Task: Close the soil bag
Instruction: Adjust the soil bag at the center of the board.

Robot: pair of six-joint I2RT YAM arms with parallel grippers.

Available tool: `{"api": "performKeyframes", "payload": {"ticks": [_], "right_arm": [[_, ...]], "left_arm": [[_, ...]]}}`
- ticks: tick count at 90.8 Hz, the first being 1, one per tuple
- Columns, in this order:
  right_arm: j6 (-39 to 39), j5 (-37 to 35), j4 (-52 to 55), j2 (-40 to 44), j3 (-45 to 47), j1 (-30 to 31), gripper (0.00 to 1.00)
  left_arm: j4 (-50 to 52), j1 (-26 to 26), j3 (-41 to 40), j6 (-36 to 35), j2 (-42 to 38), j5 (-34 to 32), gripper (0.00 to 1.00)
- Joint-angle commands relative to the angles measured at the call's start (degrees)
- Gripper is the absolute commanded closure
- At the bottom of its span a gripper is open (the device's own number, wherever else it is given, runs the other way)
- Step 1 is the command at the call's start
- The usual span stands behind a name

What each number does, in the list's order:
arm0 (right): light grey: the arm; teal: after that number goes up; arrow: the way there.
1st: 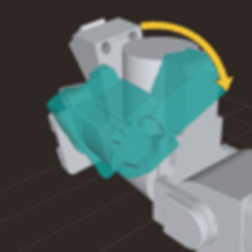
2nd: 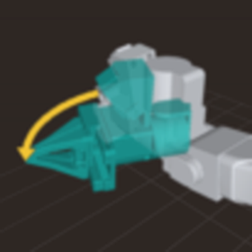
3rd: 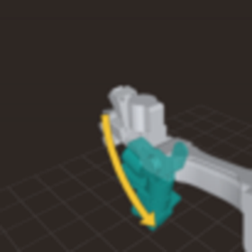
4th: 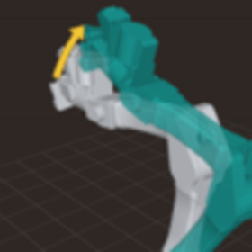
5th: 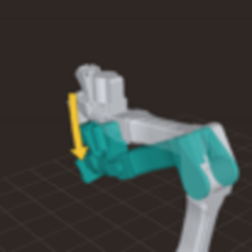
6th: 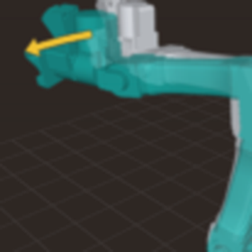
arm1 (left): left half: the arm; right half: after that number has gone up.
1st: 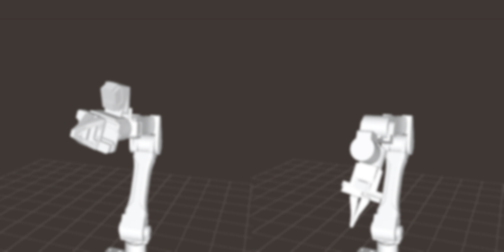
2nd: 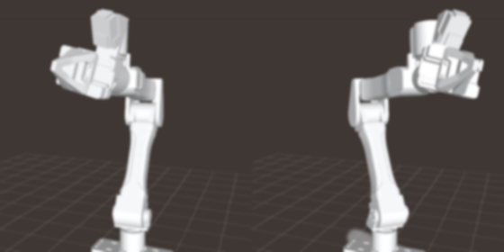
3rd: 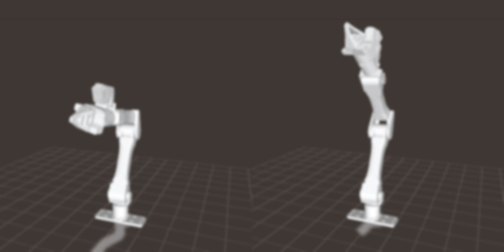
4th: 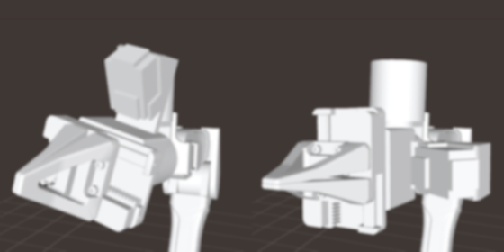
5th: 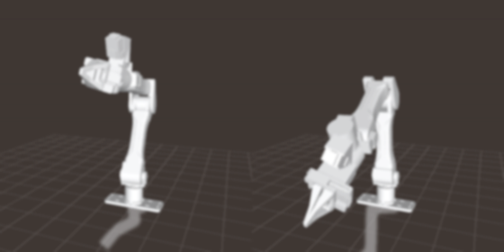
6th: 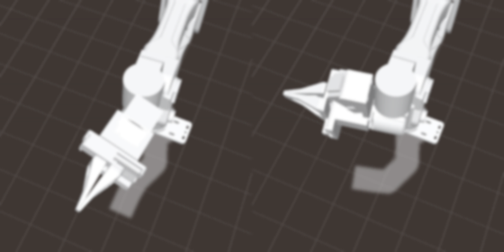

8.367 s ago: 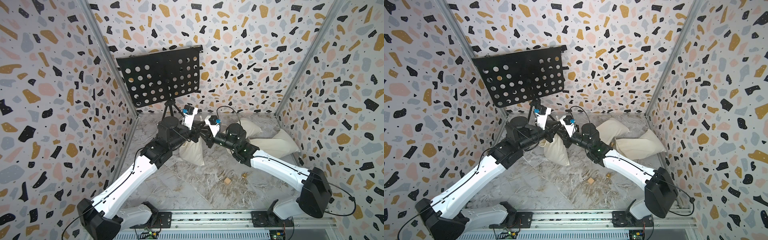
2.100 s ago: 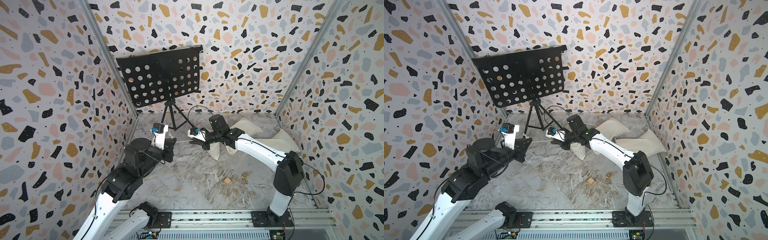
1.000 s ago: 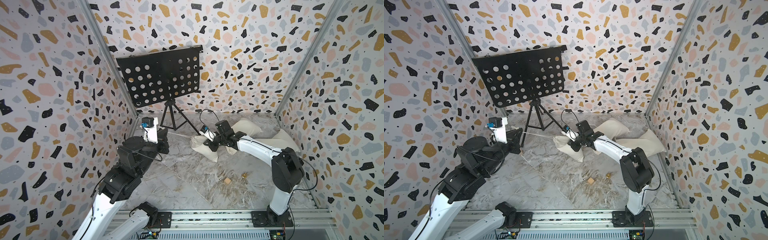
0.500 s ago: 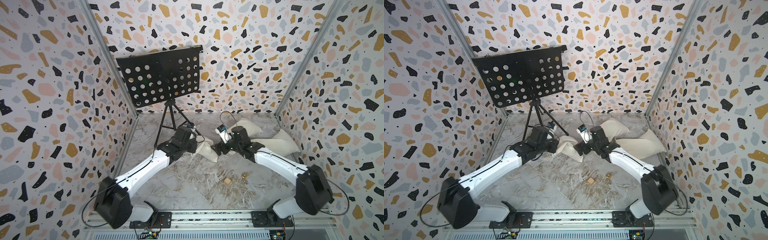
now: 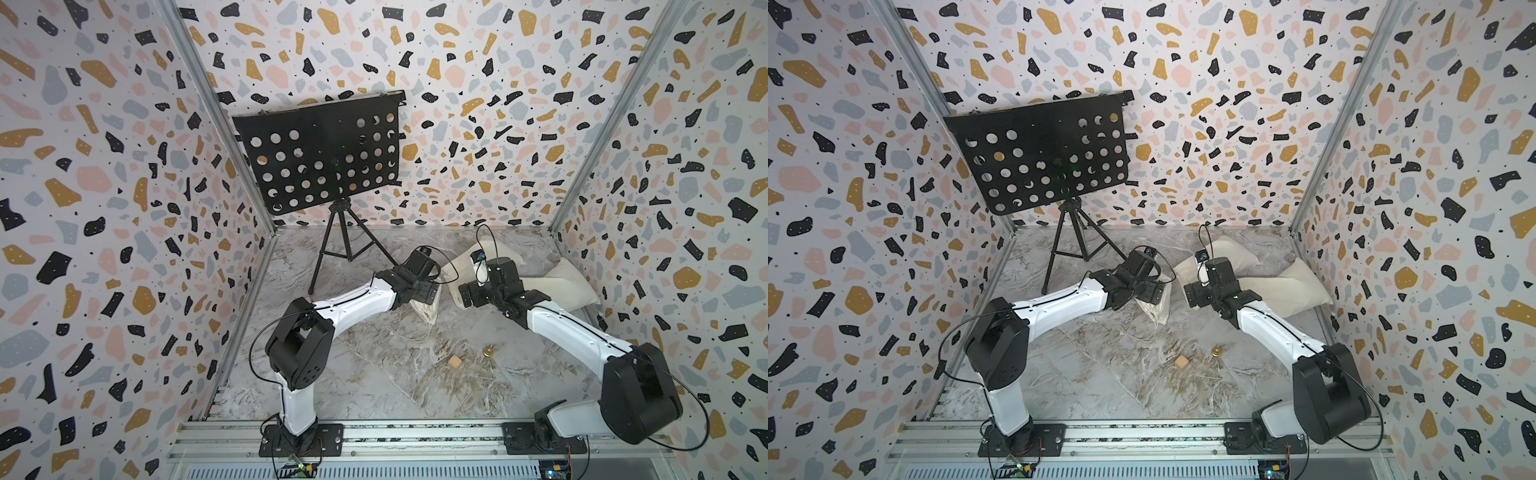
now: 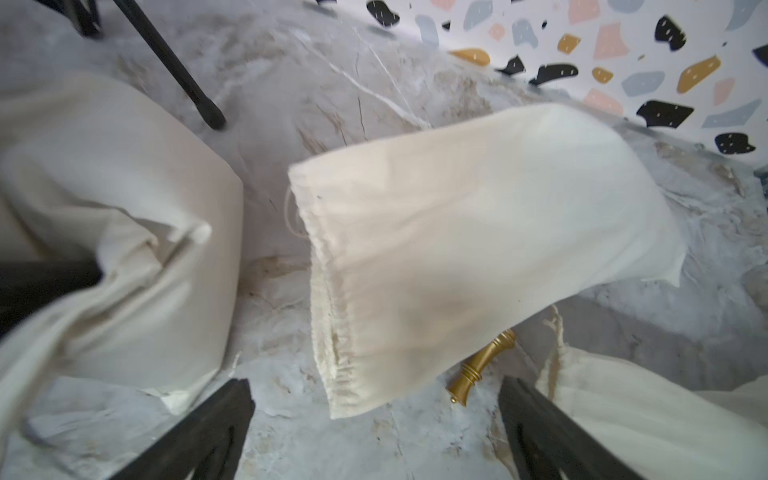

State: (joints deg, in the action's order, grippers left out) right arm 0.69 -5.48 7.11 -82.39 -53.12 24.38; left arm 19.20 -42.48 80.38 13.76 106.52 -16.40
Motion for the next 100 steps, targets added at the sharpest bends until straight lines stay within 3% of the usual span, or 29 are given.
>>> {"api": "performKeyframes", "payload": {"ticks": [1,11,33,48,66,70,73,83,89,92,100], "right_arm": [[-2.83,-2.80,3.92,-2.58,-4.38,0.05,0.01],[-5.76,-5.27,4.64,-6.28,-6.28,1.57,0.01],[-10.09,-16.98,5.09,-13.82,-9.97,7.81,0.00],[-11.00,-21.19,5.86,-19.83,-13.66,9.33,0.00],[-13.08,-28.23,4.65,-27.27,-17.46,9.33,0.02],[-13.93,-29.46,4.41,-28.32,-18.12,9.28,0.08],[-14.51,-30.10,4.19,-28.58,-18.41,9.26,0.19],[-15.95,-30.50,2.45,-25.05,-16.78,9.24,0.71],[-17.37,-29.23,2.44,-21.36,-16.10,9.19,0.93],[-18.09,-28.60,2.95,-19.46,-16.16,9.21,1.00],[-20.53,-26.86,4.70,-14.34,-17.05,9.23,1.00]], "left_arm": [[13.01,3.97,-7.48,4.16,1.91,-10.81,0.01],[10.48,10.86,-18.02,9.72,-6.51,-11.02,0.03],[6.33,23.18,-33.49,13.85,-27.81,-14.86,0.03],[5.80,25.17,-33.00,14.72,-35.35,-17.10,0.00],[4.21,25.08,-31.16,12.88,-45.45,-9.10,0.00],[3.13,25.01,-31.16,12.06,-47.72,-6.33,0.00],[2.16,25.00,-31.30,11.28,-49.51,-4.05,0.00],[-1.36,24.04,-31.95,8.48,-53.54,3.06,0.00],[-4.29,22.38,-32.48,6.30,-55.08,6.37,0.00],[-5.86,21.71,-32.68,5.52,-55.62,8.19,0.00],[-9.79,21.03,-32.79,4.42,-56.37,13.80,0.00]]}}
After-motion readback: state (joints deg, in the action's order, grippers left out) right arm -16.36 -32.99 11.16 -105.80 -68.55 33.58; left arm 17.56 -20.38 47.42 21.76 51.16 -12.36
